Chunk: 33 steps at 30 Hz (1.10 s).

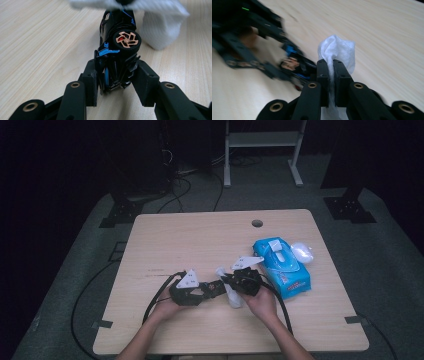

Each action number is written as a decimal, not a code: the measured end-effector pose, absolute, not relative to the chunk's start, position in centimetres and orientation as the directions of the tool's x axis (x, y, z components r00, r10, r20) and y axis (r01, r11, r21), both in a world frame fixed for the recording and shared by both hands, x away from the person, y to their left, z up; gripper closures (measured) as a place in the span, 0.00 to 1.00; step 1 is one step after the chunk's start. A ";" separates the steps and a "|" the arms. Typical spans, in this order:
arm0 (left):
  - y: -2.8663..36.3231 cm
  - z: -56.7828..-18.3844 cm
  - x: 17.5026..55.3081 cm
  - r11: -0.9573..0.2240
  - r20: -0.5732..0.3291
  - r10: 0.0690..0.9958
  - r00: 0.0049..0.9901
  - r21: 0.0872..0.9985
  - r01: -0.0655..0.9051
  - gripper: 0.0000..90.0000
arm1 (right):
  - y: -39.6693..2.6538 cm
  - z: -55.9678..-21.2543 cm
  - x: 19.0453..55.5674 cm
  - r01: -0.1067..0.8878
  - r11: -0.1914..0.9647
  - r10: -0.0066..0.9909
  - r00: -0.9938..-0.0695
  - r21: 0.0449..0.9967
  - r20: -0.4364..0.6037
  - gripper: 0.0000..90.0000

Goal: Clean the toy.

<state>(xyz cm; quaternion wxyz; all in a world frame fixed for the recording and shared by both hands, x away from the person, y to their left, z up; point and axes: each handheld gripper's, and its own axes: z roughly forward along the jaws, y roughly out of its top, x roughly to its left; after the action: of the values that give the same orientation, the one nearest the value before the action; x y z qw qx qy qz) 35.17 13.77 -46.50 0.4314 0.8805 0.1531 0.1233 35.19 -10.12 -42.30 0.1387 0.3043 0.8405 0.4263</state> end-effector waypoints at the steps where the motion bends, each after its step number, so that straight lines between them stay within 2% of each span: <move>1: 13.8 -46.5 35.2 -0.581 0.086 0.374 0.923 0.798 0.161 0.65 | -10.6 -42.3 35.3 0.396 0.451 0.643 -0.765 0.800 0.016 0.94; 3: 13.8 -46.5 35.2 -0.582 0.087 0.373 0.924 0.797 0.161 0.65 | -11.7 -42.1 35.4 0.415 0.407 0.674 -0.737 0.814 0.038 0.94; 14: 13.7 -46.5 35.2 -0.582 0.084 0.374 0.924 0.797 0.163 0.65 | -15.1 -42.3 36.4 0.477 0.347 0.754 -0.654 0.808 0.063 0.94; 18: 13.7 -46.5 35.2 -0.583 0.085 0.373 0.924 0.796 0.162 0.65 | -14.3 -42.0 36.0 0.464 0.338 0.726 -0.682 0.819 0.087 0.94; 25: 13.6 -46.4 35.1 -0.587 0.093 0.374 0.923 0.794 0.158 0.65 | -10.5 -41.1 34.9 0.396 0.414 0.630 -0.775 0.820 0.056 0.94; 30: 13.7 -46.5 35.1 -0.586 0.095 0.370 0.924 0.795 0.153 0.65 | -10.8 -42.0 35.4 0.399 0.468 0.644 -0.765 0.788 0.005 0.94; 32: 13.7 -46.4 35.2 -0.589 0.094 0.369 0.925 0.793 0.154 0.65 | -12.1 -42.1 35.7 0.431 0.409 0.666 -0.744 0.804 0.060 0.94; 33: 13.7 -46.5 35.2 -0.588 0.093 0.367 0.925 0.794 0.154 0.65 | -12.5 -42.0 35.7 0.428 0.413 0.686 -0.727 0.803 0.035 0.94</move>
<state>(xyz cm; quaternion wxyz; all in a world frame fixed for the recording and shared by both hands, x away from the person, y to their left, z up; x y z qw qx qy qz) 35.20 13.70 -46.46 0.4293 0.8823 0.1477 0.1245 35.75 -12.52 -41.98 0.1518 0.3368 0.8269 0.4240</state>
